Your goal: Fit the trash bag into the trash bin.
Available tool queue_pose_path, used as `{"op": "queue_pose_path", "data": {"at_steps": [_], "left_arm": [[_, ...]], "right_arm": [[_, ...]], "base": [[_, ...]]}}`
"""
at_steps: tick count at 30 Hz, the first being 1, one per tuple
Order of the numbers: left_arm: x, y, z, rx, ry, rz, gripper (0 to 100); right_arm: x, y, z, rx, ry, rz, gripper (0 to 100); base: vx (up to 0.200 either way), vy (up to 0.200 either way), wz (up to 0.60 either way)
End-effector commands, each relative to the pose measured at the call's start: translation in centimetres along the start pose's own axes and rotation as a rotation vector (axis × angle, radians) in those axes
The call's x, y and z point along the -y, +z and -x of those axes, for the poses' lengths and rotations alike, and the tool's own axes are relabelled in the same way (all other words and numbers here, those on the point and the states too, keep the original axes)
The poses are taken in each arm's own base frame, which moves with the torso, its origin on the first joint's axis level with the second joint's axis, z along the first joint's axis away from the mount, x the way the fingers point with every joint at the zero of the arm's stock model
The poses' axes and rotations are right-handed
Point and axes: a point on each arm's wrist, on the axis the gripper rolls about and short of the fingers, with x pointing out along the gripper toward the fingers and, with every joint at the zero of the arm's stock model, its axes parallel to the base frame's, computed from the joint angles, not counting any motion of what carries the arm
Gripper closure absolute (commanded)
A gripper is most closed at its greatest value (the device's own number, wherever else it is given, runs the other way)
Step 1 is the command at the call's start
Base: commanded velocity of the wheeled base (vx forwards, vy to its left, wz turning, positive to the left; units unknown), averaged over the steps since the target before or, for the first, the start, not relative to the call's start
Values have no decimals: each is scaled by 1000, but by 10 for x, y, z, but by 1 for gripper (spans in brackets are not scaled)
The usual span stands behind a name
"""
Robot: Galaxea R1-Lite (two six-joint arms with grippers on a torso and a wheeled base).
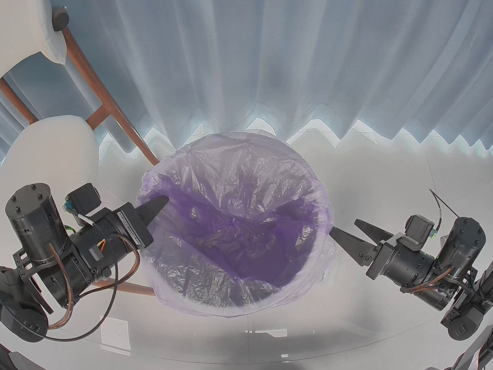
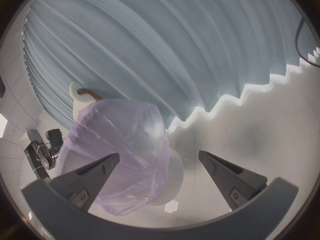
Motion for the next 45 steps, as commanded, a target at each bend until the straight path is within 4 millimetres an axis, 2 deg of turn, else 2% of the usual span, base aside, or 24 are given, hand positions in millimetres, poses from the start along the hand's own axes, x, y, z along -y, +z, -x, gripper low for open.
{"op": "queue_pose_path", "data": {"at_steps": [1, 6, 18, 23, 31, 45], "left_arm": [[-3, -4, -5, -11, 30, -13, 100], [-10, -15, -15, -35, 81, -67, 100], [-14, -37, -30, -103, 107, -59, 100], [-23, -55, -48, -92, 106, -52, 100], [-44, -89, -66, -67, 95, -62, 100], [-53, -103, -77, -106, 129, -59, 100]], "right_arm": [[-5, 19, 7, 87, 24, 6, 0], [-7, 21, 6, 84, 34, -1, 0], [-9, 29, 1, 126, 44, 7, 0], [-8, 28, 1, 120, 40, 9, 0], [-8, 24, 1, 103, 39, 8, 0], [-8, 19, -1, 81, 40, 7, 0]], "base": [[0, 0, 0], [0, 0, 0], [0, 0, 0], [0, 0, 0], [0, 0, 0], [0, 0, 0]]}}
